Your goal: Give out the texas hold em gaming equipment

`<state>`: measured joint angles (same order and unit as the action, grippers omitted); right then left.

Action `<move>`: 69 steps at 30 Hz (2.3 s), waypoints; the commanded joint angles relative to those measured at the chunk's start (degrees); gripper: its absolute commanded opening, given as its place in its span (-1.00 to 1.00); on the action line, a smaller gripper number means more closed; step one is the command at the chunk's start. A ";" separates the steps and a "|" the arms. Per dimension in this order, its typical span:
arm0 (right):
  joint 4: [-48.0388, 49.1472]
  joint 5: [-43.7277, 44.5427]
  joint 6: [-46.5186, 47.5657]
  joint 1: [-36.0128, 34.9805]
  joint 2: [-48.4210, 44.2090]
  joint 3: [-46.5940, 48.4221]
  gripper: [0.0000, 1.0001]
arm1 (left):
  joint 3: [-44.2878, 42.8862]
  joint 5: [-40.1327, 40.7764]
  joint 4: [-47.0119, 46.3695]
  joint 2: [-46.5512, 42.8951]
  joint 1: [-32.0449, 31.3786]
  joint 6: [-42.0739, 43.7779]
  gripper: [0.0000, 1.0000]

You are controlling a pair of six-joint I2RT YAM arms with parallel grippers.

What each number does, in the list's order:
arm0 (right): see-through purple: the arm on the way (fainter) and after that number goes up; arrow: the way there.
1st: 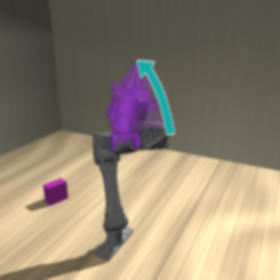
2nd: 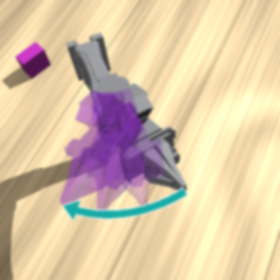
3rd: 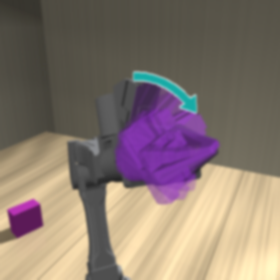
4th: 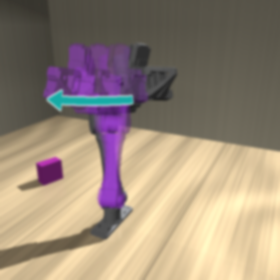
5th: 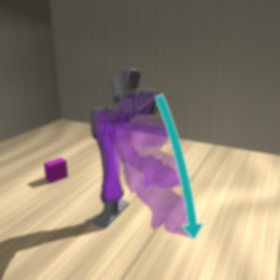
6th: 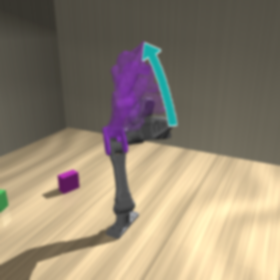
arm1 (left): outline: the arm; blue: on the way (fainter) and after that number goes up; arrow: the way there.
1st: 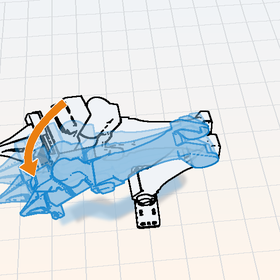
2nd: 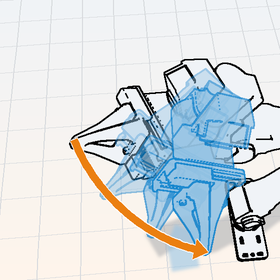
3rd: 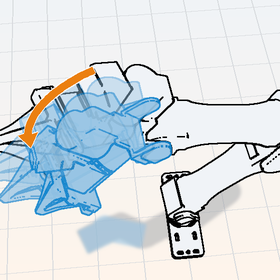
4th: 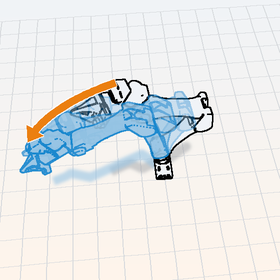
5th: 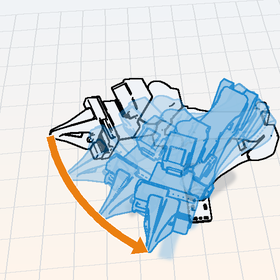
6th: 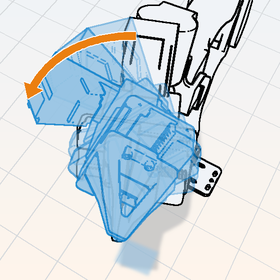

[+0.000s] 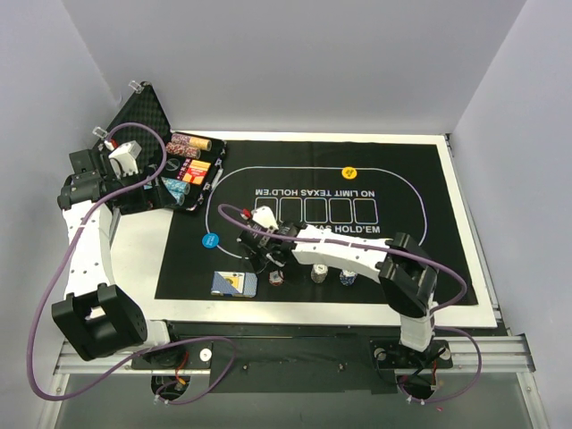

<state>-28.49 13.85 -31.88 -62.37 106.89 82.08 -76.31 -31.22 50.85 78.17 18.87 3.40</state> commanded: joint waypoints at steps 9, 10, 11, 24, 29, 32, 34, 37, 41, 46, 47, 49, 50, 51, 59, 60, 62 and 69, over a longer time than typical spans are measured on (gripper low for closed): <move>1.77 -0.58 -2.57 -1.70 1.92 -5.44 0.24 | -0.41 1.25 -0.75 -2.15 0.46 -0.59 0.90; 1.95 -0.66 -2.66 -1.79 1.92 -5.79 0.24 | -0.50 1.25 -0.75 -2.15 0.55 -0.59 0.90; 2.21 -0.84 -2.75 -1.70 1.83 -5.97 0.22 | -0.50 1.34 -0.84 -2.32 0.46 -0.67 0.90; 4.85 -2.24 -3.72 -1.70 2.62 -7.73 -0.05 | -0.15 1.87 -0.75 -2.67 0.55 -0.24 0.90; 4.94 -2.24 -3.54 -1.79 2.36 -7.46 -0.11 | 0.20 2.04 -1.02 -2.76 0.46 -0.15 0.90; 4.94 -2.42 -3.45 -1.79 2.53 -7.20 -0.17 | 0.46 2.04 -1.19 -2.76 0.46 -0.15 0.90; 4.94 -2.51 -3.63 -1.79 2.79 -7.11 -0.24 | 0.64 2.13 -1.19 -2.85 0.55 0.03 0.90; 5.02 -2.60 -3.81 -1.79 2.97 -7.11 -0.33 | 0.81 2.39 -1.19 -3.11 0.46 0.29 0.90; 4.85 -2.77 -3.81 -1.79 2.71 -7.03 -0.38 | 1.08 2.57 -1.37 -3.20 0.55 0.56 0.90; 3.19 -1.72 -3.72 -1.88 1.74 -5.54 -0.44 | 1.25 2.39 -1.63 -3.29 0.46 0.38 0.90; 3.00 -1.63 -3.72 -1.97 1.65 -5.18 -0.45 | 1.25 2.31 -1.63 -3.38 0.46 0.38 0.90; 2.65 -1.89 -3.54 -1.88 1.30 -4.65 -0.46 | 1.25 2.22 -1.63 -3.38 0.46 0.29 0.90; 2.65 -1.89 -3.54 -1.88 1.22 -4.48 -0.46 | 1.25 2.22 -1.54 -3.46 0.46 0.29 0.90; 2.56 -1.89 -3.37 -1.97 1.04 -4.13 -0.48 | 1.25 2.13 -1.63 -3.55 0.46 0.29 0.90; 0.54 -1.63 -0.82 -1.70 2.79 3.15 -0.51 | 0.73 2.66 -1.54 -3.73 0.55 0.38 0.90; 0.28 -1.63 -0.12 -1.36 3.93 4.39 -0.51 | 0.47 2.66 -1.54 -3.47 0.55 0.29 0.90; -0.51 -2.15 0.76 -0.83 6.56 8.17 -0.51 | 0.29 2.83 -1.46 -3.38 0.55 0.38 0.90; -1.57 -4.88 3.05 1.37 17.46 24.16 -0.52 | -0.06 2.92 -1.54 -2.76 0.90 0.47 0.90</move>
<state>-27.22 9.98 -31.03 -62.50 119.09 99.68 -74.91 -28.27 50.76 76.09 19.00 3.31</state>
